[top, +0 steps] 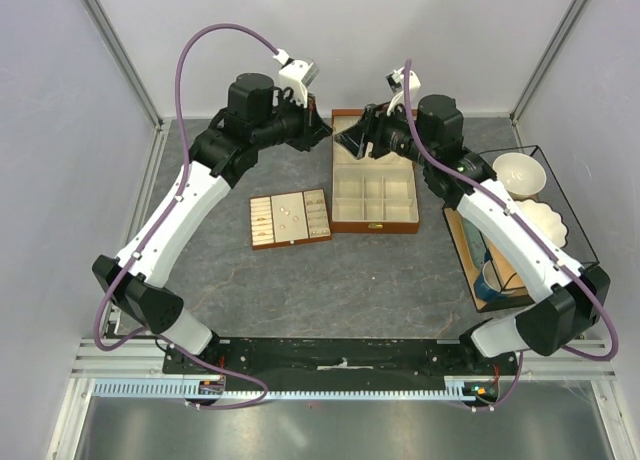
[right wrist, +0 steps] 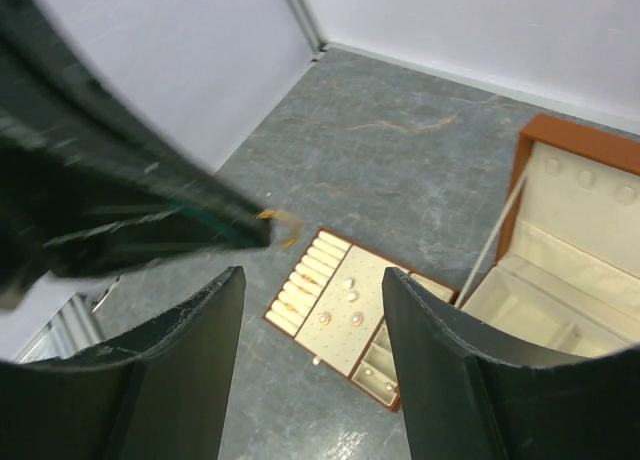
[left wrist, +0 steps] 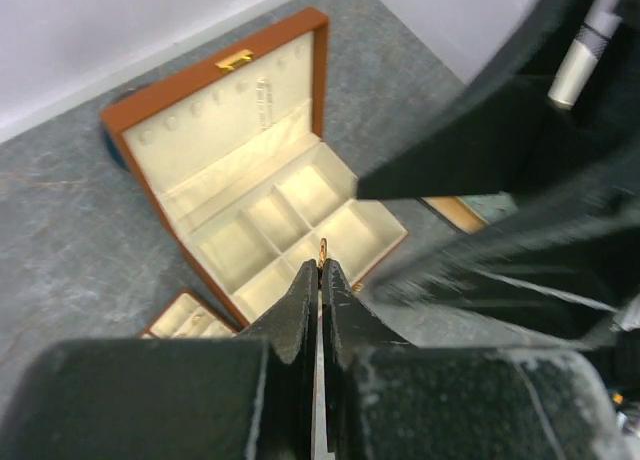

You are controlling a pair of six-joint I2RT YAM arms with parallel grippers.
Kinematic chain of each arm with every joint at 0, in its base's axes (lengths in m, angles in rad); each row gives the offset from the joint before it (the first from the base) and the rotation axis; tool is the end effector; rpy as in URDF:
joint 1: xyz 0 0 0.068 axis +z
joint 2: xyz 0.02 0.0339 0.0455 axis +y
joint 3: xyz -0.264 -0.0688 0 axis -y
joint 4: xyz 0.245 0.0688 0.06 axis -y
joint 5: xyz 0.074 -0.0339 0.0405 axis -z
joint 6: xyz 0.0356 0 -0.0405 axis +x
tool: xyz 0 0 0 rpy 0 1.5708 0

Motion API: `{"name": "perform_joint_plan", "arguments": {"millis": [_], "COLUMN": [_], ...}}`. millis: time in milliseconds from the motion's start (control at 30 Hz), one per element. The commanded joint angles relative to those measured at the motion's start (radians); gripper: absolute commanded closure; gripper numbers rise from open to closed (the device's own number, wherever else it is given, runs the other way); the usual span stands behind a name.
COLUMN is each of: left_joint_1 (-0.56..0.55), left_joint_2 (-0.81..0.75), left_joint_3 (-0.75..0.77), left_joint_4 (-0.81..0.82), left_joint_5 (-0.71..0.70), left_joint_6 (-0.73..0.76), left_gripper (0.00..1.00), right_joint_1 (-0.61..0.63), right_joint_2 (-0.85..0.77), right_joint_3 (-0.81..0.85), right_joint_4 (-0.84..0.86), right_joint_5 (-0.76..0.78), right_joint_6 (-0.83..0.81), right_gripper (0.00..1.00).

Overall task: Organize the mixed jewelry
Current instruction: Adjust the jewelry, then place the jewelry in the compartment layer.

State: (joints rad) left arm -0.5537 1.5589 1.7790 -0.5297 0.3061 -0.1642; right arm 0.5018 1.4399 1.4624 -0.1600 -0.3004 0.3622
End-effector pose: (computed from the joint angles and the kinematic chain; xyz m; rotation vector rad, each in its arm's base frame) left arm 0.2884 -0.1909 0.4566 0.5863 1.8500 -0.7731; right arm 0.2896 0.1709 0.4259 -0.3563 1.7497 0.8890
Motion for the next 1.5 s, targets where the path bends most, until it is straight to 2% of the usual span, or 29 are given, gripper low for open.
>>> {"name": "perform_joint_plan", "arguments": {"millis": [0,167,267,400,433,500,533,567,667,800,967,1100,1467], "left_joint_1": [0.037,0.136,0.161,0.167,0.167,0.169,0.176,0.181,0.198,0.236,0.290,0.304,0.321], "left_joint_2": [0.013,0.007,-0.008,-0.003,0.007,0.041,0.047,0.049,0.030,0.021,0.061,0.085,0.274], "left_joint_3": [0.031,-0.015,-0.041,0.008,0.022,0.046,0.043,0.027,-0.094,-0.229,-0.286,-0.355,-0.282], "left_joint_4": [-0.003,-0.007,-0.018,-0.171,-0.285,-0.390,-0.451,-0.523,-0.579,-0.595,-0.596,-0.532,-0.406], "left_joint_5": [-0.096,-0.036,-0.018,-0.003,-0.015,-0.045,-0.042,-0.035,-0.044,-0.032,0.007,-0.001,0.008], "left_joint_6": [0.100,0.081,0.142,0.418,0.540,0.644,0.752,0.799,0.958,1.081,1.177,1.245,1.295], "left_gripper": [0.98,0.98,0.99,0.99,0.99,0.98,0.98,0.98,0.98,0.99,0.99,0.98,0.98], "right_joint_1": [0.014,0.014,0.007,0.001,0.001,0.000,-0.002,-0.002,-0.002,-0.005,-0.016,-0.022,-0.029], "right_joint_2": [-0.082,-0.095,-0.102,-0.124,-0.125,-0.124,-0.122,-0.116,-0.105,-0.107,-0.116,-0.111,-0.102], "right_joint_3": [0.010,-0.007,-0.002,-0.005,-0.007,-0.008,-0.010,-0.011,-0.017,-0.033,-0.047,-0.054,-0.073], "right_joint_4": [0.019,0.046,0.034,0.013,0.010,0.010,0.013,0.016,0.031,0.039,0.046,0.056,0.073], "right_joint_5": [-0.108,-0.187,-0.172,-0.155,-0.154,-0.151,-0.152,-0.152,-0.161,-0.161,-0.163,-0.167,-0.178], "right_joint_6": [-0.025,-0.023,-0.037,-0.061,-0.063,-0.065,-0.062,-0.060,-0.051,-0.051,-0.046,-0.039,-0.029], "right_gripper": [0.34,0.32,0.32,0.32,0.32,0.32,0.32,0.32,0.32,0.33,0.33,0.33,0.34]}}
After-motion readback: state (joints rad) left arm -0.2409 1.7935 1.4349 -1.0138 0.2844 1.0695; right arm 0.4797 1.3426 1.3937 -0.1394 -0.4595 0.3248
